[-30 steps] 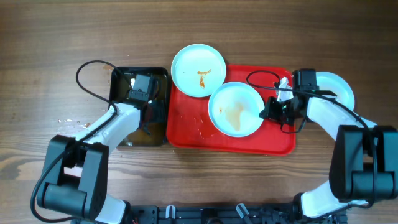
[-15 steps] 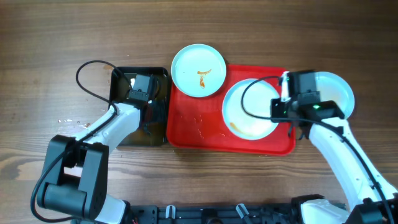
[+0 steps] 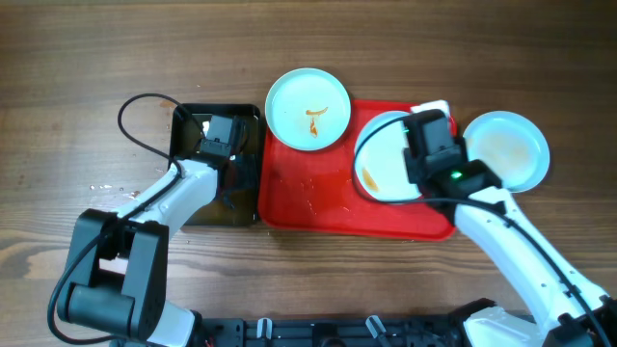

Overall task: Clean dirty plates on tray and stack at the side
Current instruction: 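Lift the wiped plate with right gripper and stack it on the side plate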

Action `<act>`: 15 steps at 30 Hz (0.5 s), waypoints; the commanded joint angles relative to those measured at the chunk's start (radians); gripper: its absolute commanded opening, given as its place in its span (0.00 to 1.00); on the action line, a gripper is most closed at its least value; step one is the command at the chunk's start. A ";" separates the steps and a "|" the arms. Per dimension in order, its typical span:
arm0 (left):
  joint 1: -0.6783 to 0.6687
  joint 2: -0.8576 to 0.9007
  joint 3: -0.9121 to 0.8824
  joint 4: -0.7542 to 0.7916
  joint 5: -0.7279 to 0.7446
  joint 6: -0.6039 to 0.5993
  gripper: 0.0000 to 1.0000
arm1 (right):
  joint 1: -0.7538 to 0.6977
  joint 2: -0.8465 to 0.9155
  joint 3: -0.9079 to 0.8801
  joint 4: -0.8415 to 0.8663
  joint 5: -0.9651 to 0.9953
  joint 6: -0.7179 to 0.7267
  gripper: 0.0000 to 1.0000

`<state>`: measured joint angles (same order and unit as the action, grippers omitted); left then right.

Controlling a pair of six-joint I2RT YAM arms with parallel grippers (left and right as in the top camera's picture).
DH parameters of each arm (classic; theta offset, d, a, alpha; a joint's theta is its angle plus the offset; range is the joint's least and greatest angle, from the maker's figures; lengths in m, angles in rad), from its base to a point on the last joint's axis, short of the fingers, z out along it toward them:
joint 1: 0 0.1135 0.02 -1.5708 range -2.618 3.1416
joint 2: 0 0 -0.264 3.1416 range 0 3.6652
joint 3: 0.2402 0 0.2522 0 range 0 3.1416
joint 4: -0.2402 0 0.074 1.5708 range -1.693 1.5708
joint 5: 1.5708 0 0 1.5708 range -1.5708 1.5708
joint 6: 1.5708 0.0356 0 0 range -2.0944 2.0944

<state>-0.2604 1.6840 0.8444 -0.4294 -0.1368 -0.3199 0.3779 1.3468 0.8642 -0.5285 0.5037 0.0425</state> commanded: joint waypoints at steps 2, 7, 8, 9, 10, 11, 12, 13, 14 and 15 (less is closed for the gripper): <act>0.005 0.014 -0.013 -0.001 0.005 -0.002 0.79 | 0.180 -0.012 0.035 0.114 0.297 -0.182 0.04; 0.005 0.014 -0.013 -0.001 0.005 -0.002 0.79 | 0.338 -0.012 0.035 0.348 0.433 -0.454 0.04; 0.005 0.014 -0.013 -0.001 0.005 -0.002 0.79 | 0.365 -0.012 0.035 0.400 0.447 -0.524 0.05; 0.005 0.014 -0.013 -0.002 0.005 -0.002 0.79 | 0.391 -0.012 0.035 0.443 0.448 -0.602 0.04; 0.005 0.014 -0.013 -0.002 0.005 -0.002 0.79 | 0.399 -0.012 0.035 0.460 0.449 -0.635 0.04; 0.005 0.014 -0.013 -0.001 0.005 -0.002 0.79 | 0.405 -0.012 0.035 0.477 0.460 -0.663 0.04; 0.005 0.014 -0.013 -0.001 0.005 -0.002 0.79 | 0.407 -0.012 0.035 0.491 0.476 -0.679 0.05; 0.005 0.014 -0.013 -0.001 0.005 -0.002 0.79 | 0.407 -0.012 0.035 0.492 0.478 -0.691 0.05; 0.005 0.014 -0.013 -0.001 0.005 -0.002 0.79 | 0.406 -0.012 0.035 0.493 0.482 -0.682 0.04; 0.005 0.014 -0.013 -0.001 0.005 -0.002 0.79 | 0.406 -0.012 0.035 0.492 0.485 -0.655 0.04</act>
<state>-0.2604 1.6840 0.8444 -0.4274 -0.1368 -0.3199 0.7849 1.3460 0.8791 -0.0433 0.9333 -0.5800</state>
